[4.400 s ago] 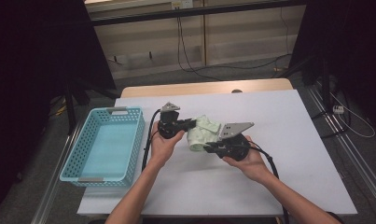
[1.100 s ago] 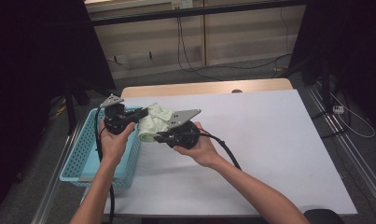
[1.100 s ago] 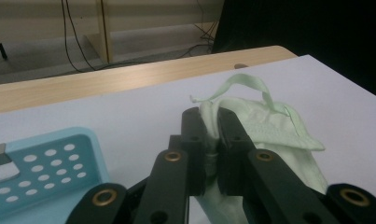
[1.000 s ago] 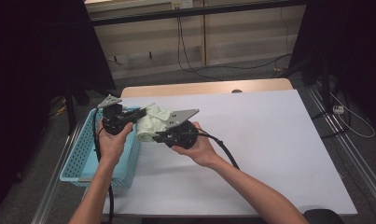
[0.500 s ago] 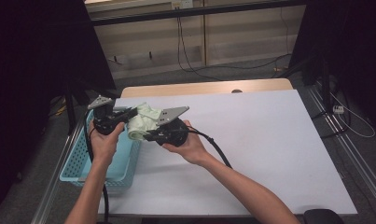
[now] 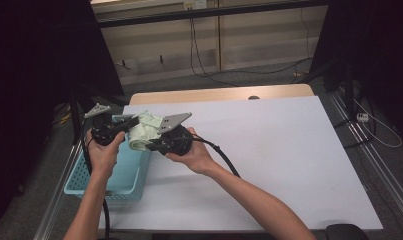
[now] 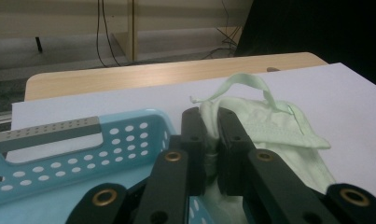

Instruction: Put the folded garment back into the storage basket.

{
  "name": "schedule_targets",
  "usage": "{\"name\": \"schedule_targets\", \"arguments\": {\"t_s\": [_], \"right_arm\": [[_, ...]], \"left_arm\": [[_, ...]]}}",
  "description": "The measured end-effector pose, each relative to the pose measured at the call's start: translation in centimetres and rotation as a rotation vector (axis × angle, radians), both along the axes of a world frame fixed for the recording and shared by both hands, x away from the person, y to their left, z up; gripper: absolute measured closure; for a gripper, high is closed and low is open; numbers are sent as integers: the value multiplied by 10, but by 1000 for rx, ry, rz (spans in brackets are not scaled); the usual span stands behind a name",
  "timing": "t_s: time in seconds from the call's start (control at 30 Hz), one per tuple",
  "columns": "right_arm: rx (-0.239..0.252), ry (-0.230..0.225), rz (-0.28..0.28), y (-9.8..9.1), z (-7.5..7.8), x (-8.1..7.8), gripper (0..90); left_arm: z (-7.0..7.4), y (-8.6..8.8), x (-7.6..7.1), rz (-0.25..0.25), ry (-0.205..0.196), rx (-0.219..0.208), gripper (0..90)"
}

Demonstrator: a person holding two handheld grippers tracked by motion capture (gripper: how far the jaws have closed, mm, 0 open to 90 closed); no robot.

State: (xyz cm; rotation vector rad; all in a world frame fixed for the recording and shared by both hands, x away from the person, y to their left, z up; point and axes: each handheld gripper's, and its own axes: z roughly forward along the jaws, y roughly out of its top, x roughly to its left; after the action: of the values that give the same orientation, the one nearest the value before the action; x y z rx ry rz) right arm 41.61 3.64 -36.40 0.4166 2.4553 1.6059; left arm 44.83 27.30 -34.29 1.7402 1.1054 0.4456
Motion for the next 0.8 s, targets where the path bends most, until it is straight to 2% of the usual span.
{"name": "schedule_targets", "arguments": {"t_s": [0.37,0.8], "right_arm": [[-23,-17,12,17,3,4,835],[-29,-6,22,35,0,9,835]], "left_arm": [[0,12,1,32,0,3,833],[-3,28,2,61,10,-1,833]]}}
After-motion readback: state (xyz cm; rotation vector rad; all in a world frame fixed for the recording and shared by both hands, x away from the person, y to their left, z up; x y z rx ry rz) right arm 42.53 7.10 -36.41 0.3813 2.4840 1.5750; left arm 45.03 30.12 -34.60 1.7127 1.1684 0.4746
